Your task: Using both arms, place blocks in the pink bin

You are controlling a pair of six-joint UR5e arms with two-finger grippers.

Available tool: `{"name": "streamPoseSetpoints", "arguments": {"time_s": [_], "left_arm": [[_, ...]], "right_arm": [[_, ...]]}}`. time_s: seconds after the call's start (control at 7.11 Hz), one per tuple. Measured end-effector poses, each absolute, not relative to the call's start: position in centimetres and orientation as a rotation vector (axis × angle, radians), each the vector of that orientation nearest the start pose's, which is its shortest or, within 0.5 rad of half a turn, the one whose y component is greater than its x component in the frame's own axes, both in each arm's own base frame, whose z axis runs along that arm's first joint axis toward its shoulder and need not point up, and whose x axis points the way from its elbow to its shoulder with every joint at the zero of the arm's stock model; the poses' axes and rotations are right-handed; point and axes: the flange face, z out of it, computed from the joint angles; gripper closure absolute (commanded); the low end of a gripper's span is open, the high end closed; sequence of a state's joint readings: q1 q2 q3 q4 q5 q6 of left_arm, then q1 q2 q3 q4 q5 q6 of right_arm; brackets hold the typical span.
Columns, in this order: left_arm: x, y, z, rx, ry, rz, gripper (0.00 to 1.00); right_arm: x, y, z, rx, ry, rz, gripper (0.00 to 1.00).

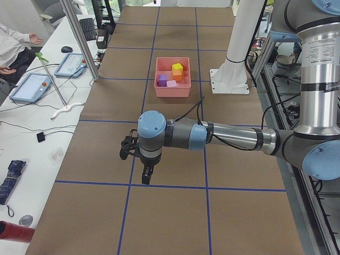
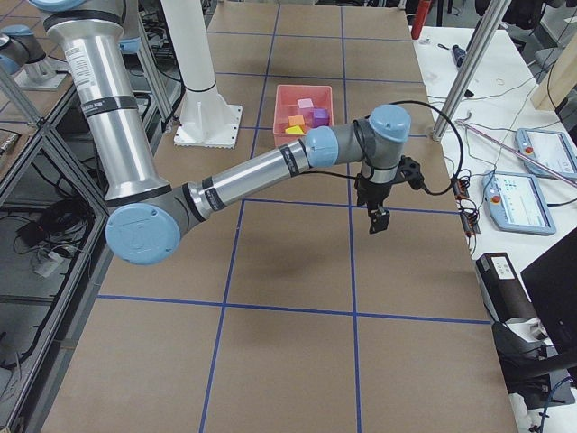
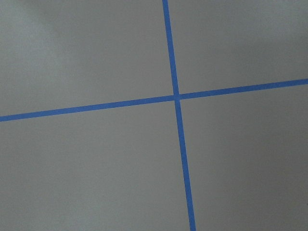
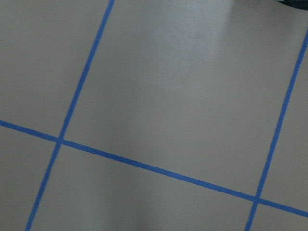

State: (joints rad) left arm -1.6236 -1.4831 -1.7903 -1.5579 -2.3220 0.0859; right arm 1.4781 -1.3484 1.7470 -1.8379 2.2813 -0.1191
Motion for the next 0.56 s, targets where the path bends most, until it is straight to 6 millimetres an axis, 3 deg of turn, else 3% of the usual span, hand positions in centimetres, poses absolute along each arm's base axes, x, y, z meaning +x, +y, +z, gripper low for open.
{"name": "streamPoseSetpoints", "arguments": {"time_s": [0.28,0.56], "left_arm": [[-9.0,-45.5,59.6,0.162,0.741,0.07,0.0],[-8.9,-44.4,60.8,0.136,0.748,0.057,0.0]], "right_arm": [[6.3,-51.8,56.3,0.093,-0.705,-0.251,0.0],[9.2,-46.5,62.2,0.089,-0.705,-0.216,0.0]]}}
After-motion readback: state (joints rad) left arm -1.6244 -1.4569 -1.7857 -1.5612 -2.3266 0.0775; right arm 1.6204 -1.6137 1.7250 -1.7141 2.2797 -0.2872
